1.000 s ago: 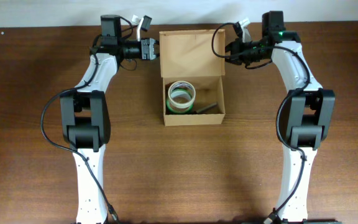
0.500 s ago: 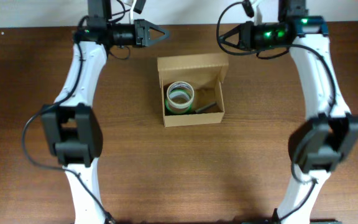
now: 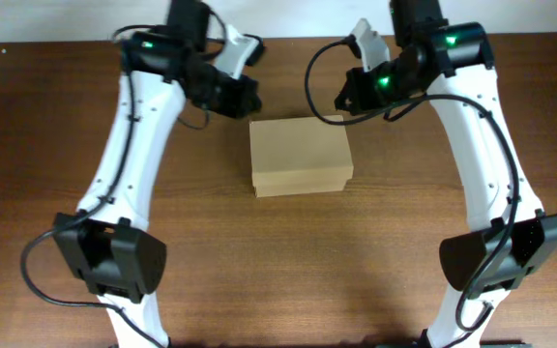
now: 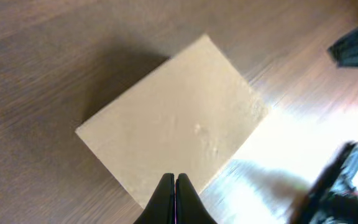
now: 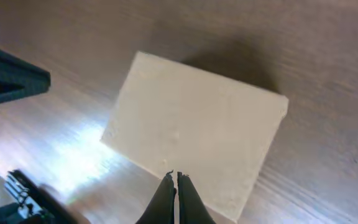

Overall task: Pack container
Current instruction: 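Press the closed lid down with both grippers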

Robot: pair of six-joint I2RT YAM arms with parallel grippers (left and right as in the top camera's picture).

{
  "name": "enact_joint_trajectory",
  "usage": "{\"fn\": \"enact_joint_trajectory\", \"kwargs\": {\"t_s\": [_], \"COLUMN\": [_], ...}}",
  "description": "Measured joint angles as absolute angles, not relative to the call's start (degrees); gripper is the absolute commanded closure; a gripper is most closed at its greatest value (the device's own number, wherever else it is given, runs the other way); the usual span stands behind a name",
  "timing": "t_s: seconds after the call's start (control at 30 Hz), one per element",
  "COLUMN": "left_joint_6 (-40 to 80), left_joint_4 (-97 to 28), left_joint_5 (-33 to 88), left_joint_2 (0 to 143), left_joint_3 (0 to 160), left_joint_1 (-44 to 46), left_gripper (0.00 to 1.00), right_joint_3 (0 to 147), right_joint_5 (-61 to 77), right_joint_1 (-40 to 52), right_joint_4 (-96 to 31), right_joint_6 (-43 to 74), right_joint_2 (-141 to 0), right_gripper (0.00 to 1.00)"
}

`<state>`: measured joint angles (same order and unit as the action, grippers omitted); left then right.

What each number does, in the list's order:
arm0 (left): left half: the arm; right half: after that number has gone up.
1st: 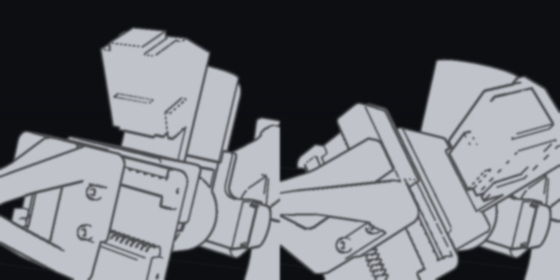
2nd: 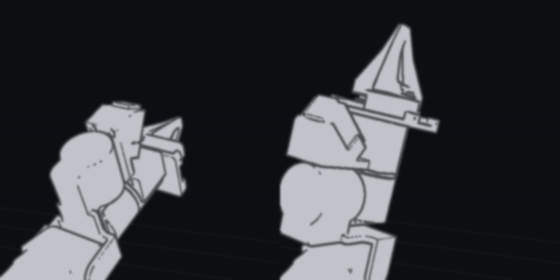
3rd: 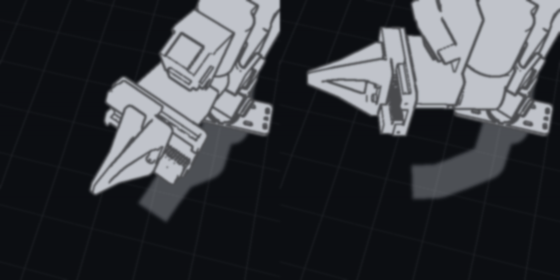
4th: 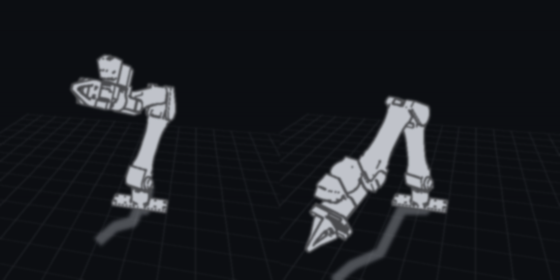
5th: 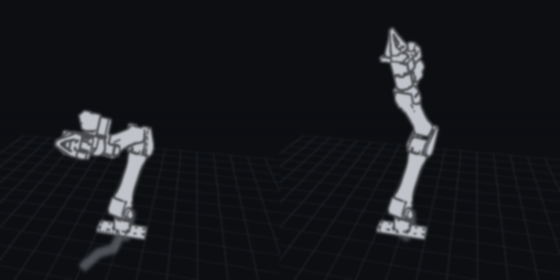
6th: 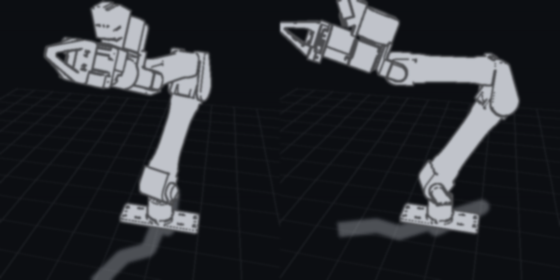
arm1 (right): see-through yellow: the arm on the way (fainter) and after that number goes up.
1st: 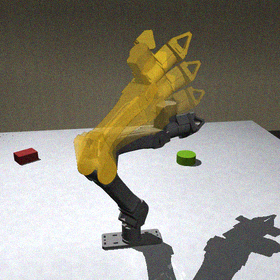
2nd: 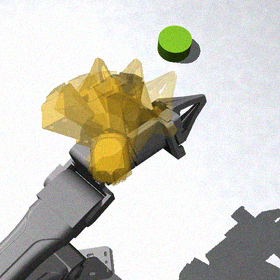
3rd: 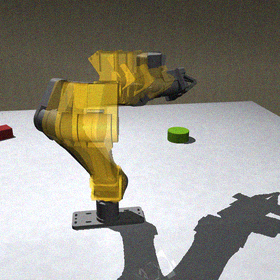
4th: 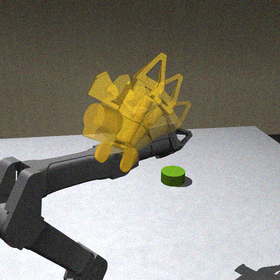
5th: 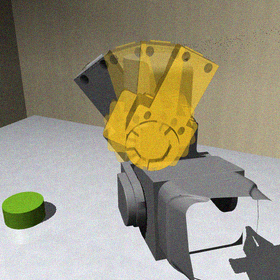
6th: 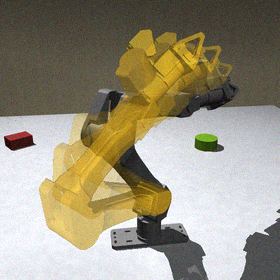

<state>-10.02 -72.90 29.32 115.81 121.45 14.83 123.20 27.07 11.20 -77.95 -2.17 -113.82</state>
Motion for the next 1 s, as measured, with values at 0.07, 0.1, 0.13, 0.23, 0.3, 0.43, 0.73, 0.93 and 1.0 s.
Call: {"fn": "enact_joint_trajectory", "kwargs": {"t_s": [0.07,0.1,0.13,0.23,0.3,0.43,0.73,0.93,1.0], "left_joint_6": [-10.6,-10.9,-10.9,-11.0,-10.9,-10.9,-10.9,-10.9,-10.8], "left_joint_4": [-74.4,-75.6,-76.1,-76.3,-76.0,-75.2,-68.8,-65.1,-63.8], "left_joint_5": [25.8,23.3,21.6,17.8,15.9,14.3,13.2,13.2,13.3], "left_joint_2": [115.8,115.8,115.8,115.8,115.8,115.8,115.8,115.8,115.7], "left_joint_3": [121.4,121.4,121.3,119.8,117.9,113.9,104.5,100.2,98.8], "left_joint_1": [16.4,17.1,17.7,19.1,19.8,20.3,21.5,23.5,23.7], "left_gripper": [0.98,0.98,0.98,0.98,0.98,0.98,0.98,0.98,0.98], "right_joint_3": [123.2,123.2,123.2,123.2,123.2,122.3,104.1,95.7,94.3], "right_joint_5": [25.3,24.2,23.0,19.5,18.0,16.4,15.7,15.9,16.1], "right_joint_1": [11.4,11.4,11.4,11.4,11.4,11.5,14.4,14.7,14.7], "right_joint_4": [-79.6,-80.5,-81.5,-84.5,-85.6,-86.1,-73.3,-67.7,-66.7], "right_joint_6": [-2.2,-2.1,-2.2,-2.2,-2.2,-2.2,-1.6,-0.6,-0.3], "right_joint_2": [-113.8,-113.8,-113.8,-113.7,-113.7,-113.6,-112.7,-112.7,-112.7], "right_gripper": [0.96,0.96,0.96,0.96,0.96,0.96,0.96,0.96,0.96]}}
